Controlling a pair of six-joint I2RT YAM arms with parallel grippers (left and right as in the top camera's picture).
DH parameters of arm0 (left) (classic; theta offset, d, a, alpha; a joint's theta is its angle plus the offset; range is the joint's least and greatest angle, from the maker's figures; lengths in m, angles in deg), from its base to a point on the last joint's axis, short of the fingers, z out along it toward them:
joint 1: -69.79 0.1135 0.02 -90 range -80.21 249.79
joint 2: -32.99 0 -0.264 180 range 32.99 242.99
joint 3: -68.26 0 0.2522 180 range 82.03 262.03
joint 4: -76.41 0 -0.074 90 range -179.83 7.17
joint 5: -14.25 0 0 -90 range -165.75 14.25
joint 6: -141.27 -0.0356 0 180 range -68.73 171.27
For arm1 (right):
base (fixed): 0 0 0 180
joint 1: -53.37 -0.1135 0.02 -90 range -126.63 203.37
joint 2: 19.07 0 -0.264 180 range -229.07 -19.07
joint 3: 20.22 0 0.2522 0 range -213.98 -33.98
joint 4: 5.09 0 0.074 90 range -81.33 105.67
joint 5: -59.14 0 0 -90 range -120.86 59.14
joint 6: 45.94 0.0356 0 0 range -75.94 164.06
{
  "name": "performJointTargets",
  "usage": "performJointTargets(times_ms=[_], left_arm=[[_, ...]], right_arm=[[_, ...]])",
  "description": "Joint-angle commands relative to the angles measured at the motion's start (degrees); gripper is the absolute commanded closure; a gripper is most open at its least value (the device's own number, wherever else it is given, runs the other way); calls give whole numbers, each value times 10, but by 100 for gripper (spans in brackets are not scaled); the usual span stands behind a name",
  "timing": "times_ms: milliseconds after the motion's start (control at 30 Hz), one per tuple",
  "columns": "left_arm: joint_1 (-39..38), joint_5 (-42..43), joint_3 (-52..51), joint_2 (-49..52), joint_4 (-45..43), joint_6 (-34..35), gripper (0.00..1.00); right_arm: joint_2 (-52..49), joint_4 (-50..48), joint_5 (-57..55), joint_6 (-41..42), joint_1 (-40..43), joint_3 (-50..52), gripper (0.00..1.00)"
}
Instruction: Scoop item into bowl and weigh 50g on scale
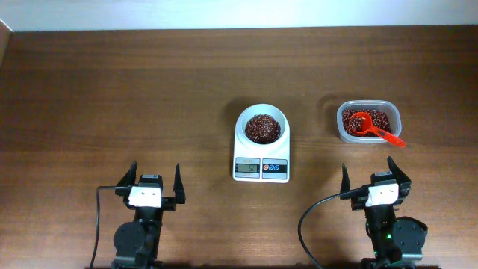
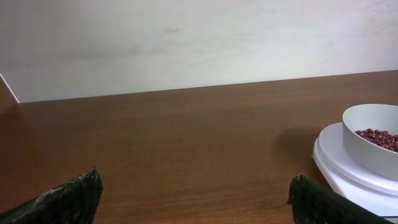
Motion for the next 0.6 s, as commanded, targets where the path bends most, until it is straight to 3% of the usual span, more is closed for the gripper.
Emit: performJointTargets(times_ms=[0, 567], left_arm=[[3, 7, -1, -3, 5, -5, 1], [3, 7, -1, -3, 5, -5, 1]], right_arm=[[4, 4, -3, 6, -3, 3, 1], [4, 4, -4, 6, -3, 3, 1]])
